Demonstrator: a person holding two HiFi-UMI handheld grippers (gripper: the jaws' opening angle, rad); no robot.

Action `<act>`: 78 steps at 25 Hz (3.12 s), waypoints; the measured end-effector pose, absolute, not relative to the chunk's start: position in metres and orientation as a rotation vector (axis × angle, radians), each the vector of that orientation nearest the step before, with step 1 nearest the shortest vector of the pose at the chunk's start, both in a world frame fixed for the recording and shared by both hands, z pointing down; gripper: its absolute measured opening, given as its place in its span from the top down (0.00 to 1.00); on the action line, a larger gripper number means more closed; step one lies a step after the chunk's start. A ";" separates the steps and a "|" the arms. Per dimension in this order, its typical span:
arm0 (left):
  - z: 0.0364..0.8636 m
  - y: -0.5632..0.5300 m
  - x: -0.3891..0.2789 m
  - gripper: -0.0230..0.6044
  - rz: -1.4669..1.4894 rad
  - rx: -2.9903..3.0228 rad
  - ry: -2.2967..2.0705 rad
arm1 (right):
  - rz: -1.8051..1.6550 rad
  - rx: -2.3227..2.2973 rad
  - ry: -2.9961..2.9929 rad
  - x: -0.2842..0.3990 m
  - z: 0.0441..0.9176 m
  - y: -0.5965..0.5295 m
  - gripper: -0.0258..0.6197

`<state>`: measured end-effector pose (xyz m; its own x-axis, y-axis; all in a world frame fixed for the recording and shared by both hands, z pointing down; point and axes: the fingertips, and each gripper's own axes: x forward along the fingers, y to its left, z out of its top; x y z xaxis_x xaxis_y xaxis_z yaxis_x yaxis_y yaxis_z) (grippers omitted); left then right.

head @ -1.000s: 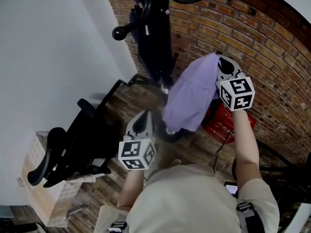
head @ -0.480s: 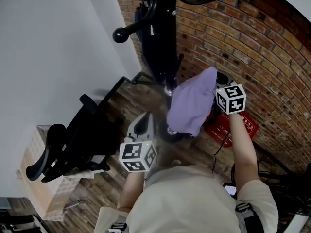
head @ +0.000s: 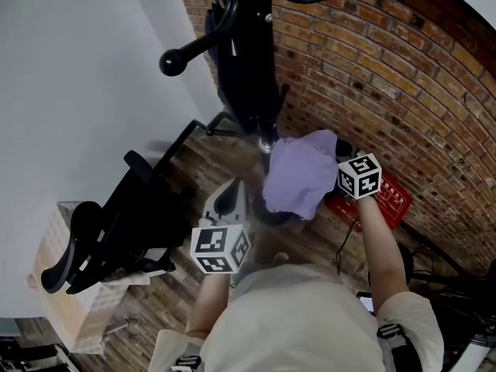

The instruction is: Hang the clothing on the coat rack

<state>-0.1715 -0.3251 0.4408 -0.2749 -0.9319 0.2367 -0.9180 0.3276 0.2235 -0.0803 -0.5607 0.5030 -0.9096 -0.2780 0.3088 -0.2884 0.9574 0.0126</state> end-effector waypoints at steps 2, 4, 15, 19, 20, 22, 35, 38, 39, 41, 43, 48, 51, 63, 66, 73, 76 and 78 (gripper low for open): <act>0.442 -0.327 -0.170 0.96 -0.054 1.660 -2.269 | 0.068 0.396 -2.800 -0.077 0.513 -0.554 0.91; 0.443 -0.329 -0.168 0.96 -0.052 1.669 -2.260 | 0.105 0.384 -2.807 -0.073 0.523 -0.547 0.90; 0.440 -0.333 -0.162 0.96 -0.060 1.702 -2.236 | 0.208 0.340 -2.822 -0.057 0.548 -0.519 0.87; 0.437 -0.329 -0.162 0.96 -0.070 1.704 -2.240 | 0.215 0.357 -2.817 -0.051 0.549 -0.515 0.82; 0.437 -0.327 -0.162 0.96 -0.073 1.703 -2.242 | 0.215 0.361 -2.814 -0.049 0.550 -0.514 0.79; 0.436 -0.322 -0.163 0.96 -0.080 1.702 -2.243 | 0.224 0.369 -2.811 -0.045 0.551 -0.509 0.72; 0.436 -0.285 -0.151 0.96 -0.079 1.710 -2.216 | 0.254 0.483 -2.818 -0.014 0.538 -0.466 0.62; 0.435 -0.271 -0.148 0.96 -0.091 1.708 -2.217 | 0.233 0.533 -2.828 -0.008 0.527 -0.447 0.62; 0.434 -0.265 -0.147 0.96 -0.095 1.705 -2.219 | 0.228 0.550 -2.832 -0.005 0.524 -0.440 0.62; 0.435 -0.253 -0.146 0.96 -0.099 1.698 -2.222 | 0.225 0.588 -2.841 0.000 0.516 -0.426 0.66; 0.436 -0.240 -0.143 0.96 -0.101 1.693 -2.225 | 0.234 0.632 -2.851 0.006 0.510 -0.411 0.77; 0.439 -0.207 -0.133 0.96 -0.108 1.686 -2.230 | 0.241 0.702 -2.886 0.019 0.490 -0.370 0.93; 0.445 -0.185 -0.125 0.96 -0.108 1.677 -2.230 | 0.230 0.703 -2.913 0.023 0.474 -0.340 0.95; 0.452 -0.108 -0.075 0.96 -0.123 1.683 -2.230 | 0.140 0.470 -3.016 0.036 0.432 -0.209 0.96; 0.450 -0.093 -0.061 0.96 -0.136 1.686 -2.232 | 0.097 0.431 -3.021 0.044 0.426 -0.186 0.96; 0.446 -0.066 -0.030 0.96 -0.146 1.703 -2.231 | 0.026 0.399 -3.035 0.066 0.417 -0.149 0.96; 0.445 -0.058 -0.020 0.96 -0.146 1.705 -2.232 | 0.021 0.397 -3.041 0.076 0.415 -0.139 0.96; 0.444 -0.053 -0.014 0.96 -0.145 1.705 -2.231 | 0.021 0.397 -3.043 0.081 0.413 -0.136 0.96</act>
